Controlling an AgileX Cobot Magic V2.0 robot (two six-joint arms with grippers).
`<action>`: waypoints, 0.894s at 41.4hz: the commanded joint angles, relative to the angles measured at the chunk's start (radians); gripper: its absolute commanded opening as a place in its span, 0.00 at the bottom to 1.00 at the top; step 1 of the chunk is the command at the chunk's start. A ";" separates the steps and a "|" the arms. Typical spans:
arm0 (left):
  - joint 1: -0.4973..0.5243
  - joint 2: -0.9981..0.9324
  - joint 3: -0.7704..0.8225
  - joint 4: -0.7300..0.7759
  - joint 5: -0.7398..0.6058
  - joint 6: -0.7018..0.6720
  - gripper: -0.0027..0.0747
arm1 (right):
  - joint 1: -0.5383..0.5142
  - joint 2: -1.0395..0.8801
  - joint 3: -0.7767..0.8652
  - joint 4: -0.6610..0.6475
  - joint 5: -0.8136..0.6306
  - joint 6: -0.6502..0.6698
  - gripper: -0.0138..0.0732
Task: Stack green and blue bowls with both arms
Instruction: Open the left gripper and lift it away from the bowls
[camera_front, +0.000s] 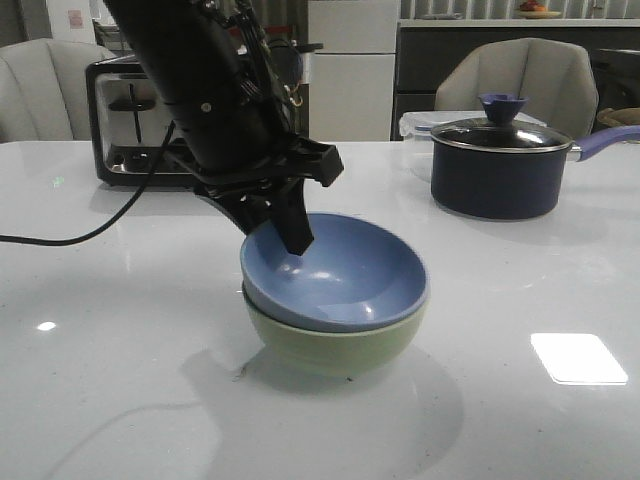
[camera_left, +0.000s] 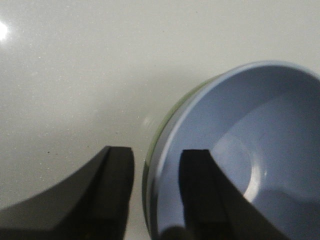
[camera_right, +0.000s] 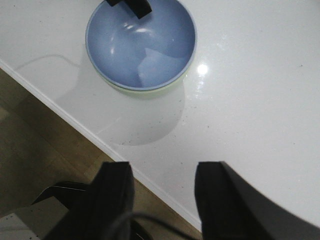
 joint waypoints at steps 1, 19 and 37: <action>-0.008 -0.056 -0.024 -0.024 -0.033 0.001 0.63 | 0.002 -0.007 -0.031 0.000 -0.057 -0.010 0.64; -0.003 -0.344 0.010 0.082 0.004 0.001 0.58 | 0.002 -0.007 -0.031 0.000 -0.057 -0.010 0.64; -0.007 -0.821 0.389 0.084 -0.012 0.001 0.58 | 0.002 -0.007 -0.031 0.000 -0.057 -0.010 0.64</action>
